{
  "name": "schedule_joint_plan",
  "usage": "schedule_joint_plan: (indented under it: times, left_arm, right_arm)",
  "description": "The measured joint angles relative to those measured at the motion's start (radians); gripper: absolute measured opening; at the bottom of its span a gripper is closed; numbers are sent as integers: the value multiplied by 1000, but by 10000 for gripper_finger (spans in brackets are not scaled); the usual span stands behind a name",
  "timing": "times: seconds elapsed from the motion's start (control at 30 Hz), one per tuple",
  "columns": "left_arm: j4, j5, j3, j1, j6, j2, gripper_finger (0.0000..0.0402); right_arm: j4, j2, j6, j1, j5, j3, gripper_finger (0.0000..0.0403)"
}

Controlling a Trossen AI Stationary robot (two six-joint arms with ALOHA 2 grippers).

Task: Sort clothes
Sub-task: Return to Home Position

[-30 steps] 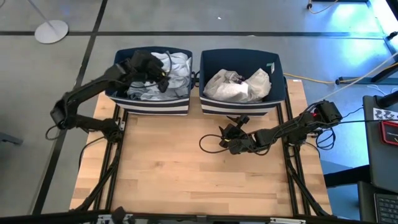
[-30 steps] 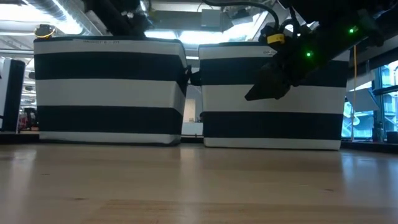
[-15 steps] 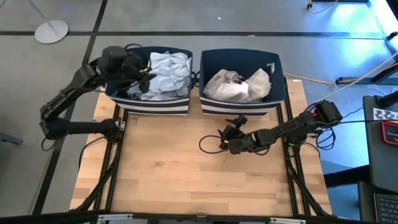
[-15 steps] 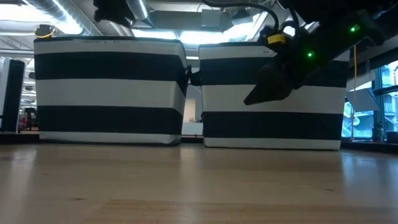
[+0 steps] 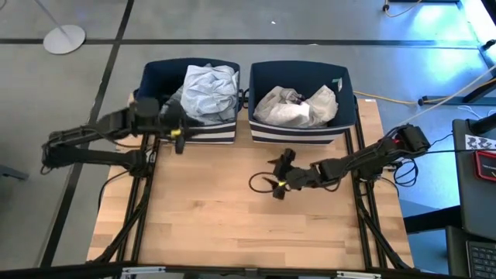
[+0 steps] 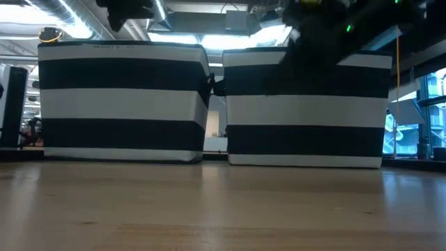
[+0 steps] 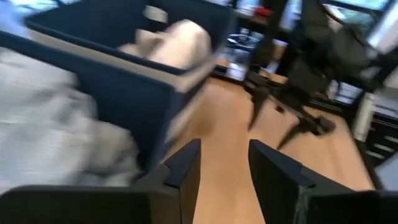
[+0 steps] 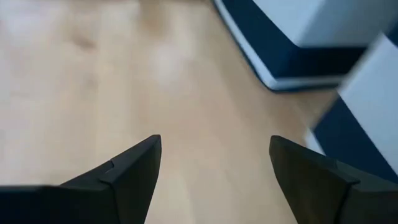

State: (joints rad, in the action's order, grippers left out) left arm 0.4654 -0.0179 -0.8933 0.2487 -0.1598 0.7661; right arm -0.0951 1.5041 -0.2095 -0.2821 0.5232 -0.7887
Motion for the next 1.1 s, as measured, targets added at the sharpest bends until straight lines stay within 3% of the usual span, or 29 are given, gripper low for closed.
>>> schedule_joint_plan:
  times: [0.2, 0.4, 0.6, 0.77, 0.9, 1.1]
  left_arm:
    - [-164, 42, 168, -197, 2, -10, 101]
    - [-362, 149, 326, -367, -9, -72, 65]
    - [-551, 156, 470, -452, -16, -116, 39]
    - [-650, 175, 571, -462, -16, -124, 26]
    - [-742, 187, 647, -458, -17, -125, 19]
    - [-884, 189, 754, -441, -27, -125, 12]
  right_arm:
    - [-17, -155, 64, 1, -89, 21, 301]
    - [-86, -357, 64, 1, -143, 157, 301]
    - [-321, -529, 68, 1, -255, 370, 301]
    - [-490, -605, 77, 1, -280, 510, 293]
    - [-526, -623, 62, 1, -288, 555, 253]
    - [-547, -625, 60, 1, -256, 560, 147]
